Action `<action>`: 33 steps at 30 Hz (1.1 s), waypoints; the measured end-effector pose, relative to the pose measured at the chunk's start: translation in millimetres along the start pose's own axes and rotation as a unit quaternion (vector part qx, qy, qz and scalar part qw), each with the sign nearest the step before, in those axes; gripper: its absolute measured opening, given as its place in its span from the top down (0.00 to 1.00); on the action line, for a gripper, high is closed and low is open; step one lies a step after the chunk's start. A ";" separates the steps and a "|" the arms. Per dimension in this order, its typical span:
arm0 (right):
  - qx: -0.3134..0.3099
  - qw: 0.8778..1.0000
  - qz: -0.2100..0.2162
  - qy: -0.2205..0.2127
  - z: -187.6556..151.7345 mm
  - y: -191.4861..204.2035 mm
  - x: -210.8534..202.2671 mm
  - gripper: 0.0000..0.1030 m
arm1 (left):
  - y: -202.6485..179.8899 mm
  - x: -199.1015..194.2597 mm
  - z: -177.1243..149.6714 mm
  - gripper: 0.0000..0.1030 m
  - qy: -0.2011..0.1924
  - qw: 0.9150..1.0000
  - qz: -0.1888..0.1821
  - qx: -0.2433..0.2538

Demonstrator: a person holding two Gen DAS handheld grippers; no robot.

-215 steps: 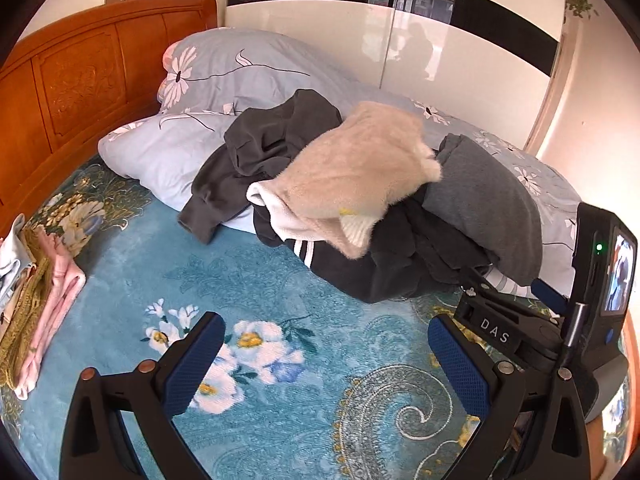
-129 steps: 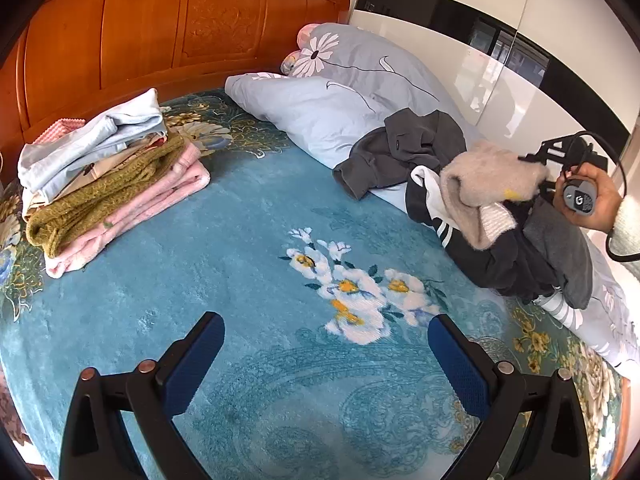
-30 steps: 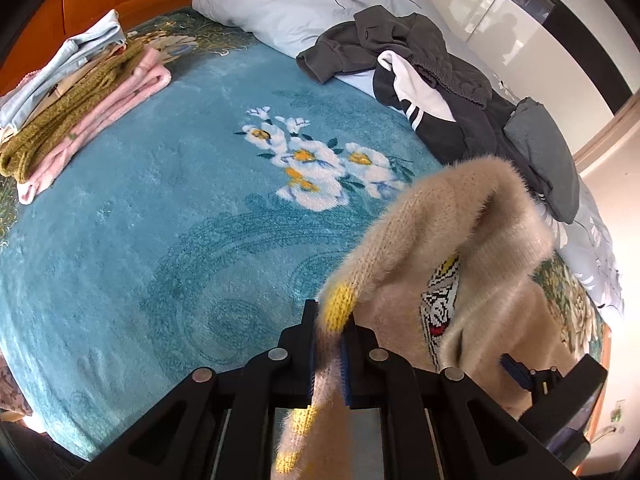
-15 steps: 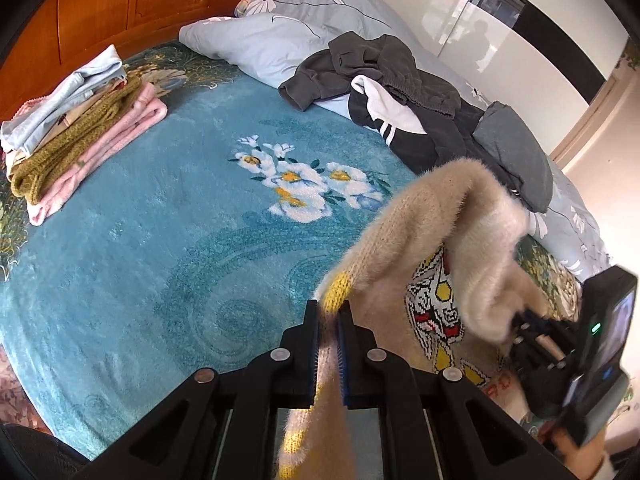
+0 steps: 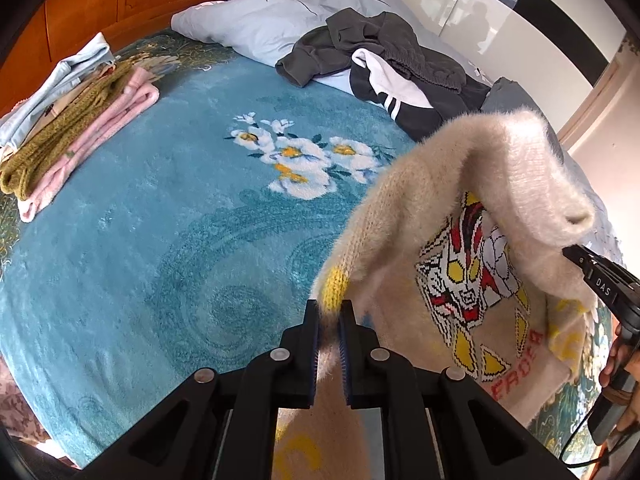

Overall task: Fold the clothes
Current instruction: 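Grasp the sweater hem with the left gripper while the right gripper holds the sweater, then lift the sweater with both grippers and shake it open in the air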

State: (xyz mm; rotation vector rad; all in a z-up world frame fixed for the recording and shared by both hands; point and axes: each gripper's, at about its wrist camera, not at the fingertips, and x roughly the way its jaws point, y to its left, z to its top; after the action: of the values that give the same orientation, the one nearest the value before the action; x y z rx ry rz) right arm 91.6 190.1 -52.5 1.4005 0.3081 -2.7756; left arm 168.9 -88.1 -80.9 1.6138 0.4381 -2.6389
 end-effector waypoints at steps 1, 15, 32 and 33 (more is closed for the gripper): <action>-0.008 1.000 -0.002 0.001 -2.2 3.7 2.6 0.89 | -1.3 3.1 0.7 0.89 0.003 1.000 0.003 0.004; -0.002 1.000 -0.009 -0.016 8.5 -4.0 -6.1 0.89 | -9.6 -3.0 1.6 0.92 -0.013 0.998 0.048 0.024; 0.084 0.961 -0.013 -0.264 71.7 -84.7 -216.8 0.90 | -32.8 -241.1 32.7 0.92 -0.333 0.939 0.019 0.084; 0.082 0.959 -0.008 -0.271 69.9 -84.7 -227.3 0.90 | -27.7 -243.7 26.4 0.92 -0.334 0.939 0.016 0.080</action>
State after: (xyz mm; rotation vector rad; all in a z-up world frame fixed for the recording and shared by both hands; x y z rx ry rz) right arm 163.2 243.7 183.5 0.5967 0.0730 -3.1017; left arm 255.1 -99.6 149.9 0.6356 0.1633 -3.0154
